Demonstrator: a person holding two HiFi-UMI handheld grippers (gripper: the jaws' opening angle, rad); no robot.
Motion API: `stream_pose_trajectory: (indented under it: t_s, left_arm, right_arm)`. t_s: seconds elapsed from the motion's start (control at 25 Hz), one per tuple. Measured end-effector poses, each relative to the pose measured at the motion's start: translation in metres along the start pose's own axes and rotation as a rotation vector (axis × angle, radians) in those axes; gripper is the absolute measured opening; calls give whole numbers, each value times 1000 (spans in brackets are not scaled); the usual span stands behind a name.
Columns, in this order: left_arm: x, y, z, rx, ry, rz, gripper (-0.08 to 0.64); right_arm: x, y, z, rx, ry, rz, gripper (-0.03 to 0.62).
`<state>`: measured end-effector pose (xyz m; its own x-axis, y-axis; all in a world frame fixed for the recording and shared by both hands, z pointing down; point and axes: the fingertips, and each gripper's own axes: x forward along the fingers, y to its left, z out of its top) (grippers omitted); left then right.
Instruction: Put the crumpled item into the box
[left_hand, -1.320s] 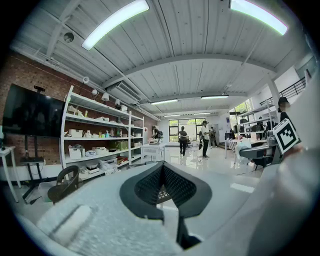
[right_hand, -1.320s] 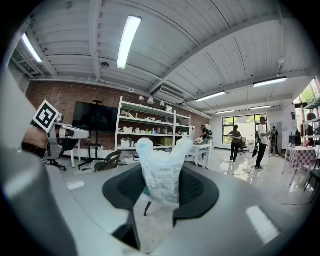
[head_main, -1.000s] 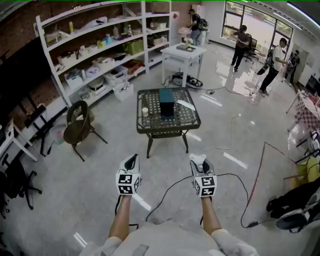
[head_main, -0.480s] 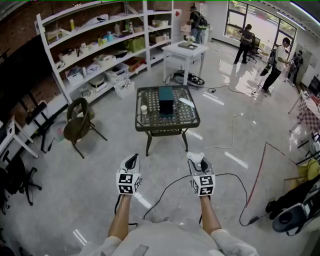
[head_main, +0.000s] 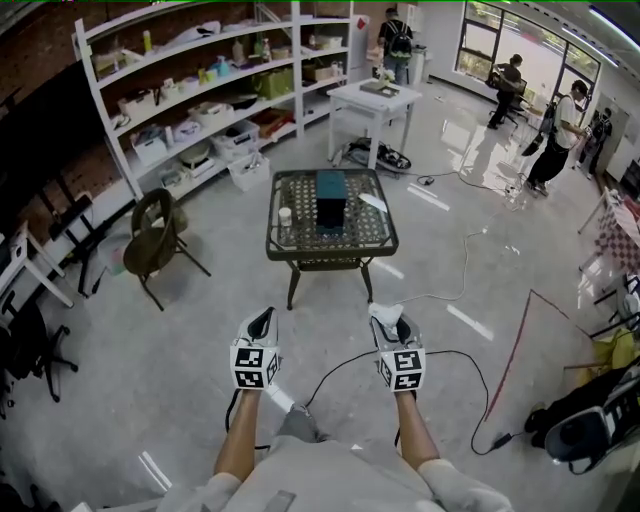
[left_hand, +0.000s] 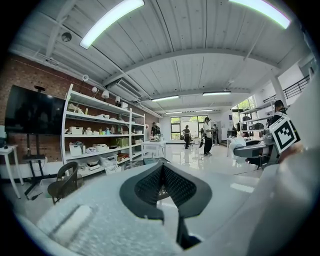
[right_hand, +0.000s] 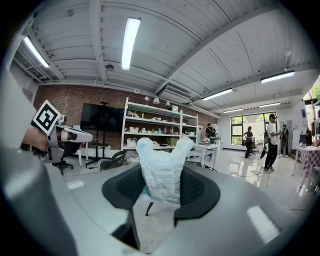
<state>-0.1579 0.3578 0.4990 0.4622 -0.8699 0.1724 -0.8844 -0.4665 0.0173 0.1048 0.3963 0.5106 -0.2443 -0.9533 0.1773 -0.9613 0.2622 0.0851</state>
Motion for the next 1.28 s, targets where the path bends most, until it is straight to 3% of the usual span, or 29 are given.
stream_pose_trajectory:
  t_s: [0.48, 1.28]
  left_arm:
    - [82, 17, -6, -14, 16, -28, 6]
    - [299, 129, 49, -15, -11, -107, 6]
  right_arm:
    - [71, -29, -9, 2, 22, -2, 179]
    - [293, -88, 46, -19, 13, -57, 179]
